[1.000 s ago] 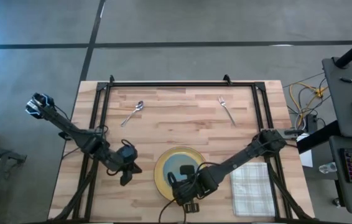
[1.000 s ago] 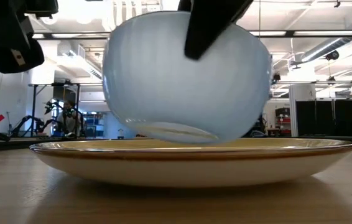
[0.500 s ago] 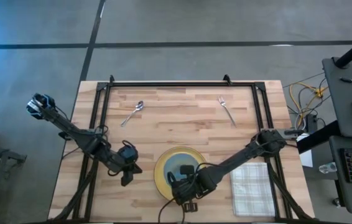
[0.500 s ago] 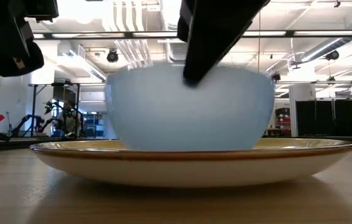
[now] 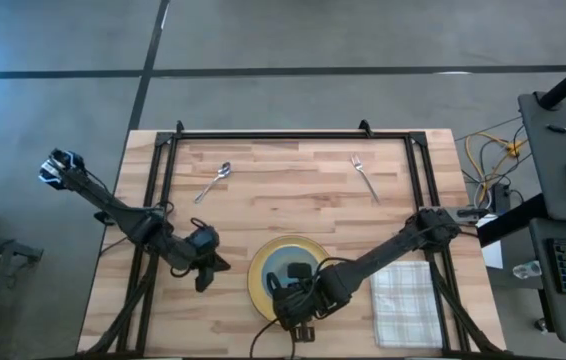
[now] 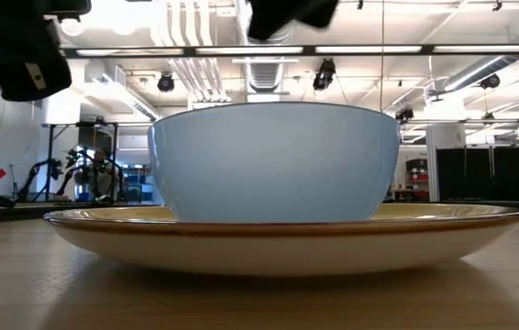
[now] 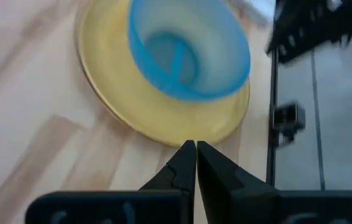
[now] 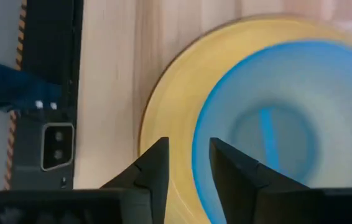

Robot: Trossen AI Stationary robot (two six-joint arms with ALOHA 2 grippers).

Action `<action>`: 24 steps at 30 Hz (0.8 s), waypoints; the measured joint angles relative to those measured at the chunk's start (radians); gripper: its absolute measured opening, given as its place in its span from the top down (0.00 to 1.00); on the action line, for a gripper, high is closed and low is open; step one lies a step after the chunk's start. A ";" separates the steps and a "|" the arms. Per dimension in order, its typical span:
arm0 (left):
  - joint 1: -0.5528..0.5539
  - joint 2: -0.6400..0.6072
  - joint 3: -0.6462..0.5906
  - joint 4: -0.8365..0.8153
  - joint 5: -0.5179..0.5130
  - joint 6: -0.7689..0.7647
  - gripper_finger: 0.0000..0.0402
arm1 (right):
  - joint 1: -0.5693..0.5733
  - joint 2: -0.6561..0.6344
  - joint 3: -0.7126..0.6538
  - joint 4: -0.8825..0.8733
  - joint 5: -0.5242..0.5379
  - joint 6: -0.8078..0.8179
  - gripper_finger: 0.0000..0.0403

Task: Set table place
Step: Put the silver spoon into the blue bowl

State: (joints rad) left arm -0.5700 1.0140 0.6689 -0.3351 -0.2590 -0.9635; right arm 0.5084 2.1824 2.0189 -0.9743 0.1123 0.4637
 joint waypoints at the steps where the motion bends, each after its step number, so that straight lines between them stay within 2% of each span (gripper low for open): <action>1: 0.012 -0.009 0.005 -0.008 -0.007 -0.007 1.00 | -0.002 0.000 0.025 -0.021 0.019 -0.003 0.73; 5: 0.111 -0.044 0.039 -0.107 0.010 -0.020 1.00 | -0.023 -0.009 0.121 -0.144 0.178 -0.017 0.70; 9: 0.231 -0.055 0.118 -0.286 0.023 0.101 1.00 | -0.051 -0.028 0.208 -0.295 0.284 0.041 0.65; 14: 0.391 -0.019 0.198 -0.493 0.066 0.242 0.93 | -0.051 -0.040 0.320 -0.510 0.362 0.171 0.57; 17: 0.488 0.012 0.213 -0.634 0.040 0.268 0.85 | -0.043 -0.049 0.337 -0.599 0.405 0.253 0.51; 20: 0.579 0.040 0.211 -0.714 -0.005 0.276 0.77 | -0.042 -0.065 0.329 -0.598 0.416 0.279 0.47; 24: 0.741 0.076 0.204 -0.703 0.026 0.409 0.72 | -0.052 -0.070 0.330 -0.597 0.413 0.294 0.44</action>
State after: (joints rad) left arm 0.1713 1.0903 0.8730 -1.0382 -0.2327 -0.5544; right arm 0.4562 2.1125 2.3486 -1.5708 0.5249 0.7582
